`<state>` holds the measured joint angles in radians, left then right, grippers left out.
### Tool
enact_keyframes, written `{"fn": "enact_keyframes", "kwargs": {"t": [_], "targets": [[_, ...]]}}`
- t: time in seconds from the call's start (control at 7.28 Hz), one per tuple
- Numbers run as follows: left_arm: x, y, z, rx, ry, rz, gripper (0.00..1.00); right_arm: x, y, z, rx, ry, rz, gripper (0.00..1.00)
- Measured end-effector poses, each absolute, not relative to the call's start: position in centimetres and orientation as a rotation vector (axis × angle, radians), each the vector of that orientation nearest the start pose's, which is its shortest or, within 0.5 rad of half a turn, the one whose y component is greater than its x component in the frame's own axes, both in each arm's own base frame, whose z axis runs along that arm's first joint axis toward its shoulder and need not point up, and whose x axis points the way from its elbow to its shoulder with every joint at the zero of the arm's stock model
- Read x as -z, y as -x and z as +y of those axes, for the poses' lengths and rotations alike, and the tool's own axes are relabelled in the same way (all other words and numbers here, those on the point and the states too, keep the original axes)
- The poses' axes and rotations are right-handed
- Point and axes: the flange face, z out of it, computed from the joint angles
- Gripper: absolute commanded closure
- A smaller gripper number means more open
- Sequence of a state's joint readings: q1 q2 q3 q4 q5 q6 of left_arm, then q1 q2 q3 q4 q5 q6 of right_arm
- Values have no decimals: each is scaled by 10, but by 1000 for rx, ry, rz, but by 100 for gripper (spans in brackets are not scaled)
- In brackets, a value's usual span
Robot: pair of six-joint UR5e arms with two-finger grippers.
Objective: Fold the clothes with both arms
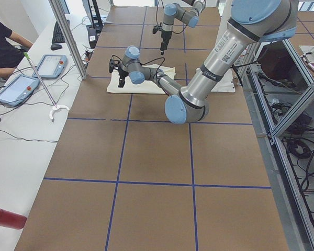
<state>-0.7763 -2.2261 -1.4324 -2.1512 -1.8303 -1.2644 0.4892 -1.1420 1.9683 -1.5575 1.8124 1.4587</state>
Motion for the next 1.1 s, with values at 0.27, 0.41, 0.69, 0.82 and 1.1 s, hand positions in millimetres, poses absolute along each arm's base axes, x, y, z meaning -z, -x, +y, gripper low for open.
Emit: {"fn": "enact_keyframes", "kwargs": {"t": [0.27, 0.41, 0.69, 0.82, 1.1], "targets": [[-223, -392, -508, 229, -316, 1072, 0, -247, 494, -350, -38, -89, -825, 0], [-203, -376, -475, 207, -287, 1069, 0, -245, 511, -339, 52, -93, -784, 0], [-198, -368, -452, 191, -258, 1055, 0, -237, 547, -333, 136, -81, -720, 0], [-200, -369, -448, 187, -252, 1052, 0, -232, 565, -338, 146, -75, -703, 0], [-202, -375, -443, 177, -241, 1050, 0, -235, 584, -344, 166, -69, -674, 0]]}}
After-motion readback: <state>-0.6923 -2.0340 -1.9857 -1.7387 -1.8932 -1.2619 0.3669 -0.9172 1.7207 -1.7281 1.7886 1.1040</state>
